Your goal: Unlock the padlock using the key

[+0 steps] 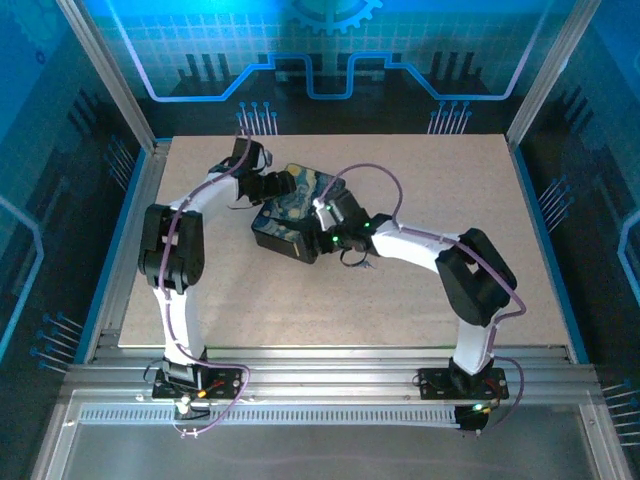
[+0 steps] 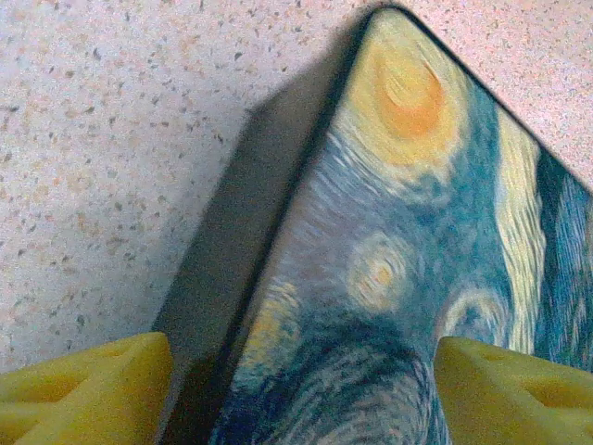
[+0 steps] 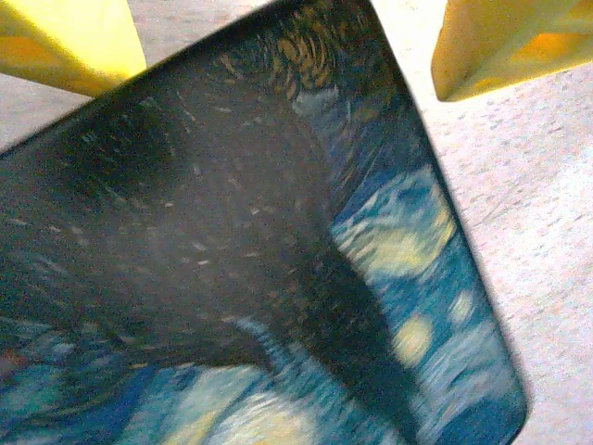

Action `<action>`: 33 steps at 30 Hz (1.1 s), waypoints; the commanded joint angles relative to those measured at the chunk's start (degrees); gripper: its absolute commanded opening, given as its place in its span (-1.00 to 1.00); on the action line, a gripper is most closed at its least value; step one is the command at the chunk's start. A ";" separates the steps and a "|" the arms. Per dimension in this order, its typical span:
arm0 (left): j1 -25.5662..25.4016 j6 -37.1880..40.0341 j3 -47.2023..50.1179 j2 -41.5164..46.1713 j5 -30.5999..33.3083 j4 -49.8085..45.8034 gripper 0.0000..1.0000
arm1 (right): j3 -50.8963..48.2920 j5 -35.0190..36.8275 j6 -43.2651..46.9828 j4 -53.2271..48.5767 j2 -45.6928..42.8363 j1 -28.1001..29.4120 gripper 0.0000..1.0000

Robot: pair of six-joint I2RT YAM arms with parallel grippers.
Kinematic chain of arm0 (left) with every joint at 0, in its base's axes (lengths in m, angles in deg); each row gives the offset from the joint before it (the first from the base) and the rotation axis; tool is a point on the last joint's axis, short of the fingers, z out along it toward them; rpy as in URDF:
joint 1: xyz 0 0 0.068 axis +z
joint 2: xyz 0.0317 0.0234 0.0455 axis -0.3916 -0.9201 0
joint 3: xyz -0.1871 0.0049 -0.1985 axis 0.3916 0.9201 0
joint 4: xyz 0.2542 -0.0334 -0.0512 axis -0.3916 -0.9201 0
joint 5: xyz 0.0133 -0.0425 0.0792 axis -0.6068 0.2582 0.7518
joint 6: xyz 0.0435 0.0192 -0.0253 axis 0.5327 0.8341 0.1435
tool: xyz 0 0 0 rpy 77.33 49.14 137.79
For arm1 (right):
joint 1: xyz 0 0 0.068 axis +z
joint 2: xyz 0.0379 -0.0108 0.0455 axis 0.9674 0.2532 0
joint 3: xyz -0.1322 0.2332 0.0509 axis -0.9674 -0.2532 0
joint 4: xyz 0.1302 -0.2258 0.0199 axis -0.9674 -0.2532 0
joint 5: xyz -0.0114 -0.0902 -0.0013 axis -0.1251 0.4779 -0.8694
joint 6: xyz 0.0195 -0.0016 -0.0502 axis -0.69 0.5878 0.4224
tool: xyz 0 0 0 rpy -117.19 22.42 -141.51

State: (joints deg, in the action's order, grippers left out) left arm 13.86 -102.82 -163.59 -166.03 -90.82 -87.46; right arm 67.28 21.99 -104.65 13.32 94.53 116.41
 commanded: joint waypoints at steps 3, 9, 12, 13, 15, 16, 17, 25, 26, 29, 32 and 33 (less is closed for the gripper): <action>-0.83 2.55 -6.00 -2.44 -2.10 -3.95 0.51 | 1.55 -0.88 -3.26 2.60 -0.69 5.95 0.63; 0.36 3.54 -4.15 1.97 3.81 -5.06 0.55 | -1.91 0.09 -0.99 -1.65 -7.31 3.81 0.63; 1.57 3.61 -1.93 5.92 6.03 -5.27 0.57 | -5.14 1.01 0.03 -4.89 -12.42 1.58 0.64; 1.77 3.84 -1.06 7.51 7.18 -5.43 0.58 | -6.16 1.49 0.19 -6.52 -13.71 0.27 0.64; 1.73 3.94 0.57 10.59 9.29 -6.20 0.57 | -8.44 2.59 0.48 -8.94 -15.38 -2.82 0.61; 1.73 3.39 1.93 12.41 9.81 -6.42 0.57 | -9.60 2.84 0.31 -10.08 -15.83 -4.93 0.56; 1.69 2.80 3.51 14.02 10.22 -6.37 0.57 | -10.59 3.04 0.48 -10.89 -16.03 -6.67 0.51; -6.49 -3.44 22.68 29.43 18.09 -5.70 0.54 | -16.94 7.84 4.32 -12.45 -14.89 -14.27 0.13; -7.80 -4.39 24.85 30.72 18.29 -5.30 0.53 | -17.04 7.97 4.40 -12.17 -14.17 -14.25 0.12; -13.09 -6.76 30.44 34.22 20.49 -4.42 0.51 | -16.53 7.63 4.33 -11.44 -11.31 -14.26 -0.07; -17.00 -9.04 33.69 36.28 21.13 -4.19 0.50 | -16.09 8.14 3.82 -11.54 -9.57 -14.22 -0.14; -17.81 -9.73 34.58 36.85 21.03 -4.09 0.50 | -16.27 8.41 3.75 -11.50 -9.27 -14.19 -0.15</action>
State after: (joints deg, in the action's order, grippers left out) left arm -1.81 -108.46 -131.20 -132.35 -72.35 -91.84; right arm 50.49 29.22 -101.20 2.35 83.99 102.27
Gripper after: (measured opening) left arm 0.752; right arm 0.429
